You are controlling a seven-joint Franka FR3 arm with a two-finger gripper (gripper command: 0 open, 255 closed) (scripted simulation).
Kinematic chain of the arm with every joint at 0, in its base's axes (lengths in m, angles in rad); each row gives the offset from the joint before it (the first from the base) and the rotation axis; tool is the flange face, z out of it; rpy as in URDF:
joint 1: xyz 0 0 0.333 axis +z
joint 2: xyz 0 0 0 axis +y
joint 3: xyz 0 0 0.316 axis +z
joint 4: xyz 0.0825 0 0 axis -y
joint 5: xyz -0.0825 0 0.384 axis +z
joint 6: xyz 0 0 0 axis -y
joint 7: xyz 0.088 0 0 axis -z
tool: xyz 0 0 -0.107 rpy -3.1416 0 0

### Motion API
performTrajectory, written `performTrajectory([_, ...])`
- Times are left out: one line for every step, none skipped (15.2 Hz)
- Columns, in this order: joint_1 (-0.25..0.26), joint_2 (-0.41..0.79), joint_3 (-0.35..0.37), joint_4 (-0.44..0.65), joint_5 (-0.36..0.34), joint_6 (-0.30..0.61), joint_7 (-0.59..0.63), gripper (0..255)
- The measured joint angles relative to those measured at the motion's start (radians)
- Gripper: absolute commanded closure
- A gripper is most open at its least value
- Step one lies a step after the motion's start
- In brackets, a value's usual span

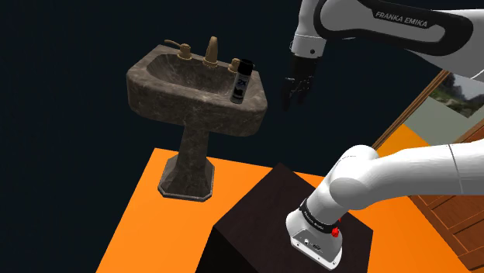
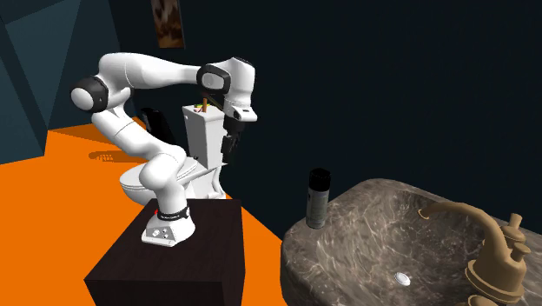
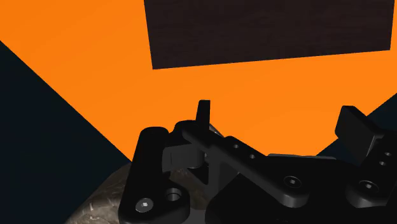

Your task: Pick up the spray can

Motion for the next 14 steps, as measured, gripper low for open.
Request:
performTrajectory([0.000, 0.000, 0.000, 0.000, 0.000, 0.000, 0.000, 0])
performTrajectory([-0.003, 0.018, -0.006, 0.011, -0.003, 0.010, -0.003, 0])
performTrajectory([-0.004, 0.040, -0.010, 0.021, -0.003, 0.028, -0.001, 0])
performTrajectory([-0.005, 0.076, -0.013, 0.049, -0.001, 0.044, 0.001, 0])
performTrajectory([-0.011, 0.106, -0.025, 0.071, -0.007, 0.059, -0.006, 0])
performTrajectory([-0.013, 0.138, -0.032, 0.092, -0.007, 0.077, -0.007, 0])
performTrajectory([-0.014, 0.166, -0.034, 0.118, -0.003, 0.086, -0.002, 0])
performTrajectory([-0.017, 0.202, -0.044, 0.142, -0.004, 0.106, -0.006, 0])
performTrajectory([-0.018, 0.238, -0.049, 0.171, -0.001, 0.120, -0.005, 0])
performTrajectory([-0.022, 0.277, -0.059, 0.200, -0.001, 0.138, -0.010, 0])
performTrajectory([-0.023, 0.310, -0.065, 0.220, 0.002, 0.158, -0.010, 0])
performTrajectory([-0.024, 0.349, -0.070, 0.254, 0.007, 0.171, -0.010, 0])
performTrajectory([-0.026, 0.376, -0.075, 0.284, 0.011, 0.176, -0.010, 0])
performTrajectory([-0.031, 0.411, -0.088, 0.322, 0.012, 0.181, -0.021, 0])
